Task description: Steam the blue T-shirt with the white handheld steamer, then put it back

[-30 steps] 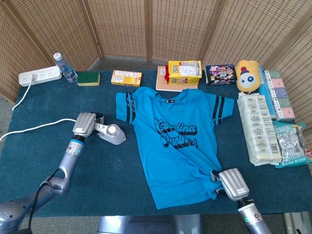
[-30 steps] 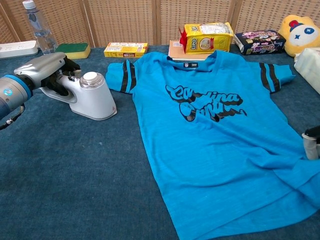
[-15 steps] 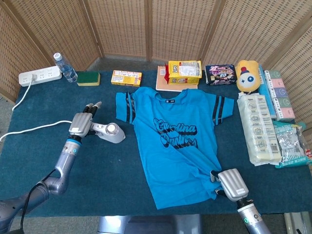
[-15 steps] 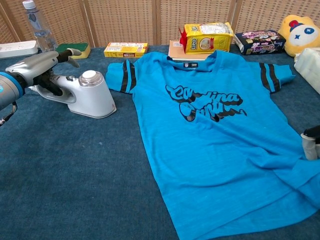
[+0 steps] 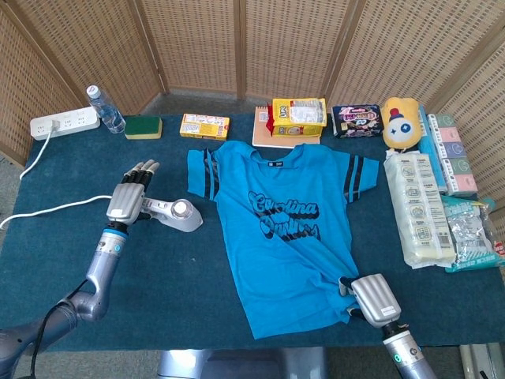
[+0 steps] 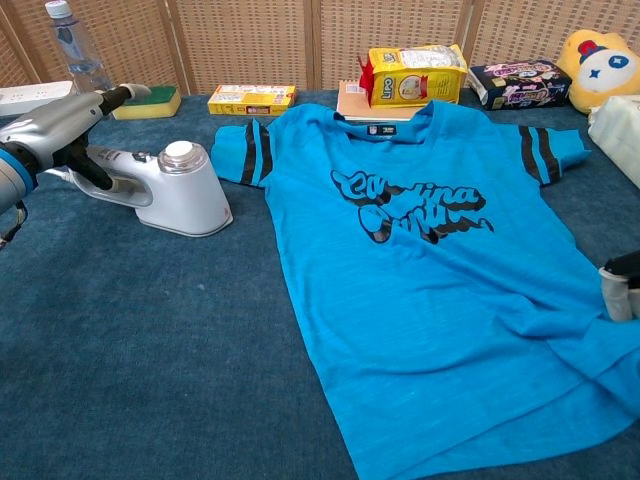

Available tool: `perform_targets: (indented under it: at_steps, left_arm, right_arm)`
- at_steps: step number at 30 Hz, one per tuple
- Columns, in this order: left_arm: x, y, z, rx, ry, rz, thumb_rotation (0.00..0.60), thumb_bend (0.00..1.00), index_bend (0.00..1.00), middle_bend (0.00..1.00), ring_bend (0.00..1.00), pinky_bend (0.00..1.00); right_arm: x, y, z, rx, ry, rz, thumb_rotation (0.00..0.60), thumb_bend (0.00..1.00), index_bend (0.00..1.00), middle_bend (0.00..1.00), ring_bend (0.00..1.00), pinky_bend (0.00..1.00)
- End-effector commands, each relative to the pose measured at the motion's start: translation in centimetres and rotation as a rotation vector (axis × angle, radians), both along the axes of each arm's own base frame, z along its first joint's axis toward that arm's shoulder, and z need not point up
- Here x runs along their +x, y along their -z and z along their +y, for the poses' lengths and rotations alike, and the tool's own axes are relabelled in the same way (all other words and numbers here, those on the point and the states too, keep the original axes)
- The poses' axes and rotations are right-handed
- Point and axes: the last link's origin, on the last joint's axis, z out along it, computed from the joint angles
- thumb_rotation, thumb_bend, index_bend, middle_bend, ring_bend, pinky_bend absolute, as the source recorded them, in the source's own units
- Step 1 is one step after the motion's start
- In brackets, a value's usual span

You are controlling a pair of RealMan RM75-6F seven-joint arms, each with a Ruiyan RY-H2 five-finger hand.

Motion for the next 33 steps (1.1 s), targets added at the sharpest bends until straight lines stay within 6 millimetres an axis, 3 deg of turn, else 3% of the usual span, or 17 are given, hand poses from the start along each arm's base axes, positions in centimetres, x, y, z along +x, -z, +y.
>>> perform_targets:
  at_steps: [1,16,21,26,33]
  left_arm:
    - [0.0,0.0,-0.3,-0.002,0.016,-0.01,0.6,0.24,0.0,0.0,0.0,0.1]
    - [-0.1,-1.7,-2.6,-0.001,0.05,-0.067,0.6,0.24,0.0,0.0,0.0,0.09]
    - [0.4,-2.1,-3.7,-0.018,0.053,-0.094,0.6,0.24,0.0,0.0,0.0,0.09]
    - [0.8,-2.4,-4.5,-0.03,0.062,-0.099,0.6,0.24,0.0,0.0,0.0,0.09]
    - [1.5,-3.0,-5.6,-0.041,0.082,-0.114,0.6,0.24,0.0,0.0,0.0,0.09]
  right_arm:
    - [0.1,0.0,0.0,0.0,-0.002,0.0,0.6,0.55,0.76,0.72,0.74,0.85]
    - [0.0,0.1,0.0,0.004,-0.003,-0.003,0.6,0.55,0.76,0.72,0.74,0.85]
    - [-0.1,0.1,0.3,0.017,0.003,0.0,0.6,0.55,0.71,0.7,0.72,0.83]
    - [-0.3,0.1,0.5,0.033,0.01,0.011,0.6,0.53,0.59,0.62,0.63,0.75]
    - [-0.6,0.0,0.9,0.048,0.021,0.036,0.6,0.36,0.25,0.39,0.4,0.46]
